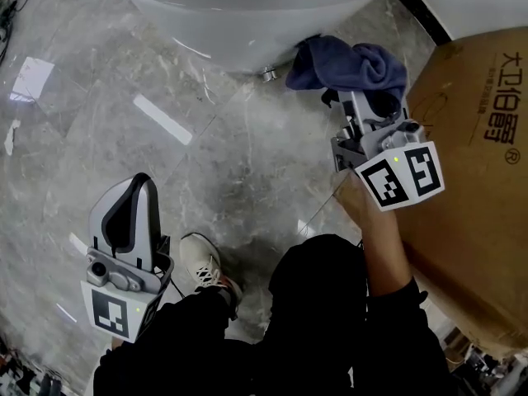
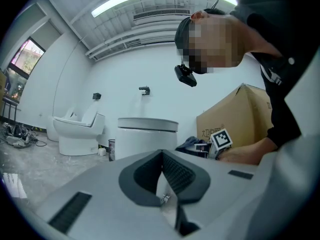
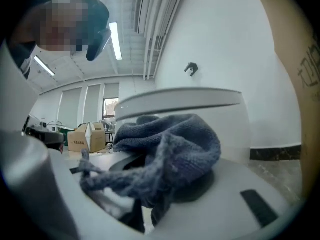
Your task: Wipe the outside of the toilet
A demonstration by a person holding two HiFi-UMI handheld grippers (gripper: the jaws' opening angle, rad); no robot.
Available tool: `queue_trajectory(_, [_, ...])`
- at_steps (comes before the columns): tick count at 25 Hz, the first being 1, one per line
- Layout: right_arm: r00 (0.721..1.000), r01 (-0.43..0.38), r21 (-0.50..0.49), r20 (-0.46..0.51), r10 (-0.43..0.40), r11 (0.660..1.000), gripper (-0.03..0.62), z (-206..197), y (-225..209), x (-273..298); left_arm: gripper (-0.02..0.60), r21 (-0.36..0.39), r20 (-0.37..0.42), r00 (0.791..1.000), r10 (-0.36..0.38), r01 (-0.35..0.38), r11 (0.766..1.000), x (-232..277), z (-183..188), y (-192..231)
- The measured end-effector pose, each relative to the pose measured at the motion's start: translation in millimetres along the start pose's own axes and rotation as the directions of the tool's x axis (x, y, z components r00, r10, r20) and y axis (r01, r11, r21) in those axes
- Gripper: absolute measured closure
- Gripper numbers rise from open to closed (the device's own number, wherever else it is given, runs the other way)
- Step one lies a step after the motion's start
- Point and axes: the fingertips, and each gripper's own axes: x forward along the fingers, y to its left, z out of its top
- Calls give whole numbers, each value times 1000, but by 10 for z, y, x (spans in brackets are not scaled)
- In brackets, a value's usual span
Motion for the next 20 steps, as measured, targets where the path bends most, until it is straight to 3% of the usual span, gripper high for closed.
queue_trajectory(8, [983,-11,-52,180,20,999,494,902,58,1,571,4,14,1000,-1,1,1000,-7,50,-11])
queue_trajectory(13, [987,14,-96,158,1,995,494,784,-29,107,571,3,13,1000,1,-1,1000,-13,45,-16])
queue_trajectory(20, [992,-18,-104,123,31,994,494,606,29,273,571,-2,9,1000,0,0,1000,-5,34,-2])
